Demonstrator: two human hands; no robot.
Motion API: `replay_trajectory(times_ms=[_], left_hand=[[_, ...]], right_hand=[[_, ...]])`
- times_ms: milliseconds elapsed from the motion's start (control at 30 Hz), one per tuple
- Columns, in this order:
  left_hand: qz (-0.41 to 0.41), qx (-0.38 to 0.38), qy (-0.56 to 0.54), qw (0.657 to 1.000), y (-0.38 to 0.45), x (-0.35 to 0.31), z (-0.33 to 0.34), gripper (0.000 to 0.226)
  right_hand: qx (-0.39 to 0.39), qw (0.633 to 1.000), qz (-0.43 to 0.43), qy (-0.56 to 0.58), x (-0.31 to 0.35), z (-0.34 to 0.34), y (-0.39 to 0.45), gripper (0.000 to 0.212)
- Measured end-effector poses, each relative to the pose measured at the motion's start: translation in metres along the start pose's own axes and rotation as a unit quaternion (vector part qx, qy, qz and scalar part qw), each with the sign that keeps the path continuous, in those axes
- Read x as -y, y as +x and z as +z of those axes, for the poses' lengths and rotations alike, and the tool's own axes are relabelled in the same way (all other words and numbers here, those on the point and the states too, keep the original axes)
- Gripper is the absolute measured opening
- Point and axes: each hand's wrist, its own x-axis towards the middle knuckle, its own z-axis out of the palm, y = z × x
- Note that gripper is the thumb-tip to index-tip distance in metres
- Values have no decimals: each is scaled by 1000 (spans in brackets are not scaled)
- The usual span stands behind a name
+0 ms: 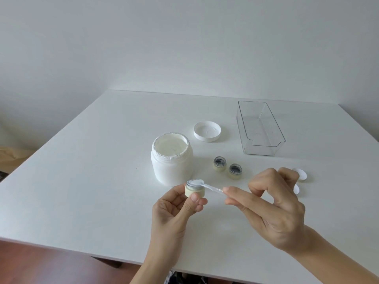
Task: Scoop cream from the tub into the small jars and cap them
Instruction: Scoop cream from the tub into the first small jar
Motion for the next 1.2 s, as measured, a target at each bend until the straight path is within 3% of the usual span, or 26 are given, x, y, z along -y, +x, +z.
replay_trajectory(times_ms=[133, 267, 433, 567, 700, 900, 1033, 1200], left_hand=[[4, -1, -2, 1000, 0, 0, 0, 33], [17, 2, 1, 1000, 1, 2, -2, 35], [43, 10, 24, 999, 2, 2, -2, 37], [49, 7, 20, 999, 2, 3, -2, 37], [32, 11, -5, 999, 3, 4, -3, 41], [18, 19, -24, 999, 2, 2, -1, 38], [9, 5, -43, 999, 2, -2, 1, 34], [6, -5, -36, 999, 3, -1, 1, 34]], right_hand=[[-16, 1000, 19, -8, 1, -5, 0, 13], [-43, 988, 148, 20, 2, -9, 5, 18], [24, 910, 387, 149, 4, -3, 17, 31], [43, 874, 445, 191, 4, 5, 18, 35], [9, 876, 433, 213, -1, 10, 29, 33], [9, 945, 308, 113, -10, 40, 71, 10], [165, 968, 186, 33, -11, 68, 98, 13], [316, 939, 134, -14, -11, 93, 116, 22]])
